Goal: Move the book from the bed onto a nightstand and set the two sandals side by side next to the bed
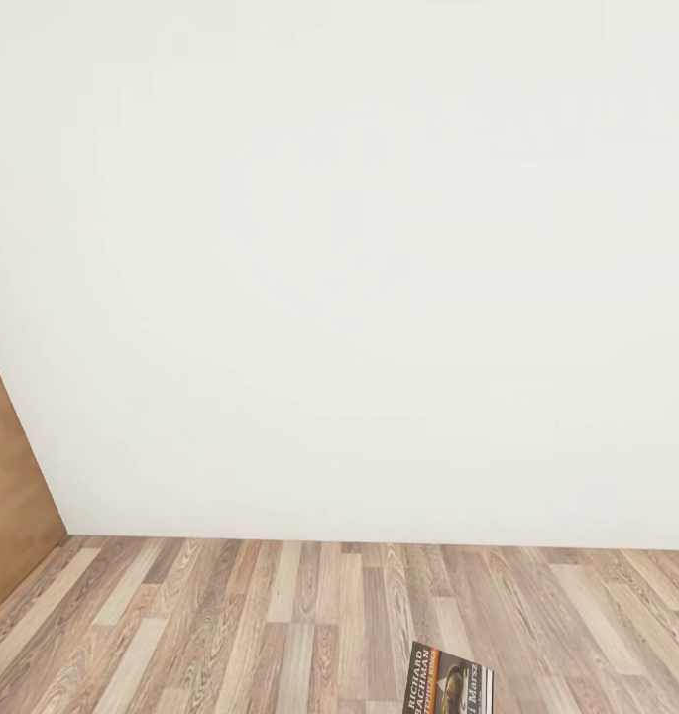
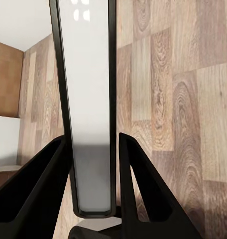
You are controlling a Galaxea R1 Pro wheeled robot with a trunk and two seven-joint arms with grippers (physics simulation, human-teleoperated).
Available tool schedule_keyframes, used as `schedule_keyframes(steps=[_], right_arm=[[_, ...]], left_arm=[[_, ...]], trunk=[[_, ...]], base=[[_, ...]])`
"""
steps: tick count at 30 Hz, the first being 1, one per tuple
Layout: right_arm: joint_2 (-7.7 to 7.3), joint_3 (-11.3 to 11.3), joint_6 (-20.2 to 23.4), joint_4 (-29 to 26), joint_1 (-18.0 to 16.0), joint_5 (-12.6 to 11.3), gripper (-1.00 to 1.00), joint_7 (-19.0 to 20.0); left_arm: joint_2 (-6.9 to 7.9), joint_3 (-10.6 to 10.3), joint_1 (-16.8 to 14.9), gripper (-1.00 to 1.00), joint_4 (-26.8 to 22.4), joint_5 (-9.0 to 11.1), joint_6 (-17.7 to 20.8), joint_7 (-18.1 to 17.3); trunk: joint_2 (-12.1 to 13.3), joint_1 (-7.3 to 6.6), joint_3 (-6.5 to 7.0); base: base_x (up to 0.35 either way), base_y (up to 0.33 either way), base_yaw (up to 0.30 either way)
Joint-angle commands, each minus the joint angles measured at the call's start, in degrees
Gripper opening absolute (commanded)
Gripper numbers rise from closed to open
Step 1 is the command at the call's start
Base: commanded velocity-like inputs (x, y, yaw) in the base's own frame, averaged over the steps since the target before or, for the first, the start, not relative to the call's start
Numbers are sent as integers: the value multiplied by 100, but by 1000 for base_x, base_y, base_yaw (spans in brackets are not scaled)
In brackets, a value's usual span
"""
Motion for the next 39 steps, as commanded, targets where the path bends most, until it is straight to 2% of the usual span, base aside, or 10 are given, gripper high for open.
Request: schedule_keyframes(steps=[1, 9, 39], right_arm=[[-2, 7, -21, 26, -11, -39, -100, 23], [-2, 7, -21, 26, -11, -39, -100, 24], [-2, 7, -21, 26, -11, -39, -100, 24]], left_arm=[[1, -44, -6, 100, 8, 30, -23, -7], [4, -43, -6, 100, 0, 38, -23, -7], [4, -43, -6, 100, 8, 38, -23, -7]], trunk=[[-6, 1, -8], [-6, 1, -8], [-6, 1, -8]], base=[[0, 0, 0], [114, 0, 0], [325, 0, -18]])
